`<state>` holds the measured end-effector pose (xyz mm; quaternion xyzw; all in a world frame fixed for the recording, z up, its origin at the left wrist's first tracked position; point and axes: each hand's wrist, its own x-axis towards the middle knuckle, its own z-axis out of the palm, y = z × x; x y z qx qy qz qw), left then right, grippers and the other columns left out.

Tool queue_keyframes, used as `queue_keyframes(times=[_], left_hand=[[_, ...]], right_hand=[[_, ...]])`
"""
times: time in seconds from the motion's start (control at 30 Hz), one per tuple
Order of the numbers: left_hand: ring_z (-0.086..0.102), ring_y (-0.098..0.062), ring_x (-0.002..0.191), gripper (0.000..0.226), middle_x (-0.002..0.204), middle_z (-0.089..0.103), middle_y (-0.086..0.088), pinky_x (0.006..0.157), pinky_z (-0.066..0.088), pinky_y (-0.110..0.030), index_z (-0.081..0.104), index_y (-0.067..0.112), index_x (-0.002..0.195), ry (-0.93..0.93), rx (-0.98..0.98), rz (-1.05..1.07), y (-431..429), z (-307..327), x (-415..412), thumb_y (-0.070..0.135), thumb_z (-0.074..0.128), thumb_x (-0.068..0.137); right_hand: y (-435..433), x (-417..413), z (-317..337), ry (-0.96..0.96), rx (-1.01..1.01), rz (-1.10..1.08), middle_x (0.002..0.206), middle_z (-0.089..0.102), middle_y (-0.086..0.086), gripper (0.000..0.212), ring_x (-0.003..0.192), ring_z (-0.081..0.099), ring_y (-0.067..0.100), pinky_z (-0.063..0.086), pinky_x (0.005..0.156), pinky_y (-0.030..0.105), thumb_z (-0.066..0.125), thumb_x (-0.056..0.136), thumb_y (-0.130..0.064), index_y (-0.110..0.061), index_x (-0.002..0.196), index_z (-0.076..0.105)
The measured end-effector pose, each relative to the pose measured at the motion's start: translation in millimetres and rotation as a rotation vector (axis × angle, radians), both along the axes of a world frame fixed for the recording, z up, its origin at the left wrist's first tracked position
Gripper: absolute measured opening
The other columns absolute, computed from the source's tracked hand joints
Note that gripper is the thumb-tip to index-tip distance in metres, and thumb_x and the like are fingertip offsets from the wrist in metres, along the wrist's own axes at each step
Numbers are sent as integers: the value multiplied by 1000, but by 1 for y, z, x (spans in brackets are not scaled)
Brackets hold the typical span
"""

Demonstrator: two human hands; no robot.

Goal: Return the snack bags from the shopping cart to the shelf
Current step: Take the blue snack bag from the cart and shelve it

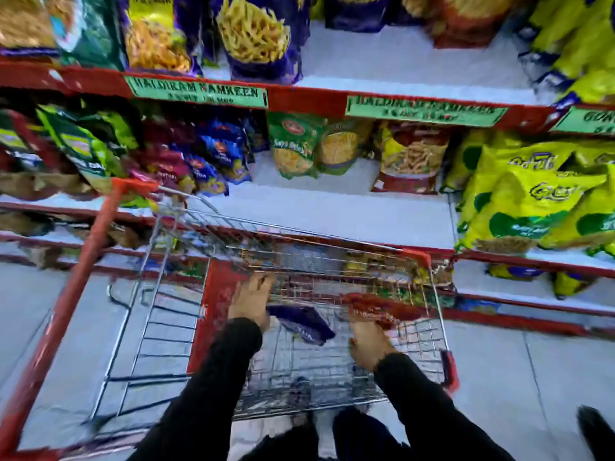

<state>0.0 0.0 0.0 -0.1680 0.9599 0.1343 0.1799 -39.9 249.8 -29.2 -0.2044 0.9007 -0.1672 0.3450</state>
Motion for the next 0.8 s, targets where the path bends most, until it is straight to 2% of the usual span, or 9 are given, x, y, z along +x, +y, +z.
queue_keyframes(times=[0.1, 0.17, 0.27, 0.33, 0.37, 0.5, 0.63, 0.7, 0.8], left_hand=[[48, -31, 129, 70, 151, 37, -6, 103, 46, -38, 31, 29, 144, -176, 56, -6, -11, -26, 13, 3, 51, 82], [56, -29, 121, 58, 137, 55, -7, 95, 48, -37, 37, 29, 141, -191, 86, 6, -13, -41, 18, 10, 48, 87], [66, -28, 103, 40, 115, 70, -8, 83, 53, -34, 55, 32, 124, -100, 158, 102, -16, -52, 11, 22, 57, 86], [68, -29, 97, 32, 105, 73, -11, 78, 52, -31, 65, 32, 114, -74, 189, 234, -20, -55, 5, 21, 61, 84], [69, -29, 95, 29, 101, 73, -12, 76, 52, -30, 67, 31, 111, -58, 197, 276, -20, -54, 4, 21, 62, 84], [67, -28, 89, 23, 98, 71, -11, 69, 47, -28, 67, 26, 109, 77, 305, 327, -21, -56, 10, 24, 62, 86], [55, -22, 104, 22, 113, 58, -8, 91, 44, -30, 64, 11, 109, 279, 557, 399, -17, -38, 20, 20, 60, 89], [54, -16, 103, 19, 110, 58, -6, 87, 45, -24, 64, 9, 106, 390, 682, 432, -12, -17, 20, 17, 59, 90], [60, 4, 84, 8, 96, 64, -6, 74, 46, -11, 65, 13, 95, 549, 838, 492, -2, 22, 16, 10, 59, 89]], right_hand=[[-12, 3, -21, -38, -4, -6, 146, 45, 6, 57, 139, 35, 26, 34, 111, 34, 52, 85, -11, -20, 140, 39], [-22, 4, -36, -102, -38, -143, 134, 53, 1, 47, 134, 42, 25, 36, 108, 32, 57, 86, -11, -19, 132, 49], [-34, 2, -50, -140, -85, -371, 125, 61, 15, 35, 122, 54, 36, 48, 97, 27, 55, 86, -10, -30, 111, 67], [-34, 0, -54, -95, -19, -456, 122, 63, 18, 30, 118, 55, 37, 44, 69, 0, 52, 88, -8, -13, 114, 67], [-33, 0, -51, -116, -41, -535, 119, 65, 17, 28, 114, 58, 34, 38, 58, -2, 54, 89, -8, -6, 113, 67], [-28, -2, -33, -77, -216, -609, 100, 74, 5, 14, 89, 68, 20, 46, 74, 22, 65, 86, -9, -16, 97, 70], [-20, -5, 6, -34, -447, -657, 87, 72, -3, 11, 81, 67, 12, 58, 79, 29, 67, 86, -18, -11, 93, 68], [-15, -9, 25, -42, -553, -657, 87, 71, -6, 6, 84, 68, 15, 60, 78, 34, 66, 85, -20, -16, 90, 67], [-9, -16, 57, -38, -693, -682, 91, 73, -1, 8, 90, 70, 25, 59, 76, 55, 69, 82, -25, -29, 88, 68]])
